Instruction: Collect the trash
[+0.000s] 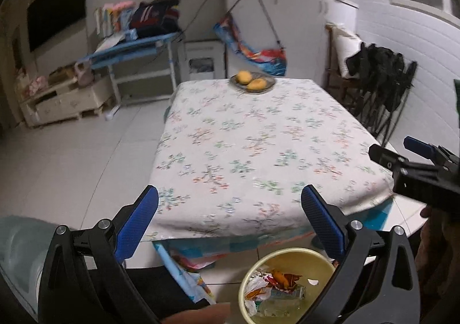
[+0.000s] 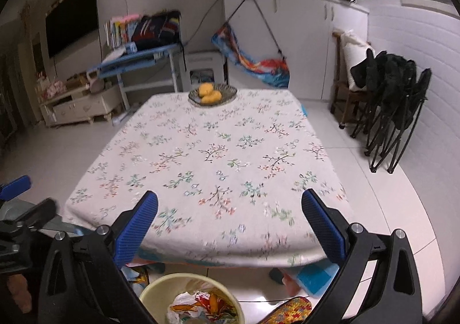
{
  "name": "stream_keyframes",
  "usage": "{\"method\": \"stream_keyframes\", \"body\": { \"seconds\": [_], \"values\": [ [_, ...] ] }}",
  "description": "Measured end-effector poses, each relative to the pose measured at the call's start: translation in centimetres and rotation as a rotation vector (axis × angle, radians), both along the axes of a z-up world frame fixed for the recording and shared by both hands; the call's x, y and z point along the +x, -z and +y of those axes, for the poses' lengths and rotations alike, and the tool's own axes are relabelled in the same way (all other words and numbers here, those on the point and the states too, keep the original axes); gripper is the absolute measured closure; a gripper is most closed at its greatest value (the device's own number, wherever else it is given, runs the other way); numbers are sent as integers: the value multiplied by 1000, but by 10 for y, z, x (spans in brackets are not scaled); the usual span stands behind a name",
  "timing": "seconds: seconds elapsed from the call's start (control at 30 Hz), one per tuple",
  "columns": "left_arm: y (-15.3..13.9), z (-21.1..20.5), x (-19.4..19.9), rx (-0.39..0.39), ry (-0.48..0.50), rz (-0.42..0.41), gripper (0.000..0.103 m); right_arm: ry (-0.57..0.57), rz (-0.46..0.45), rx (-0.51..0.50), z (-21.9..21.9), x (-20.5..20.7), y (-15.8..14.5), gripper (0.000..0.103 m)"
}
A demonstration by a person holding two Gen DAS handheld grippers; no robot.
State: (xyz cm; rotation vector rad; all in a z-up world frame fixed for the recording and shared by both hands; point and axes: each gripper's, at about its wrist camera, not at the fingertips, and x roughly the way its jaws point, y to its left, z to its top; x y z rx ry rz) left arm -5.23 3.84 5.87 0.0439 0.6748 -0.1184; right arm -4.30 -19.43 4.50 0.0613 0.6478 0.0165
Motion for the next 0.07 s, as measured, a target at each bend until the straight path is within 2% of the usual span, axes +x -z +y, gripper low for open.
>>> {"method": "stream_keyframes", "body": {
  "seconds": [0.07],
  "values": [
    [4,10,10,-19,-27,28,7,-6,43,-4,-5,21,6,7]
  ]
}}
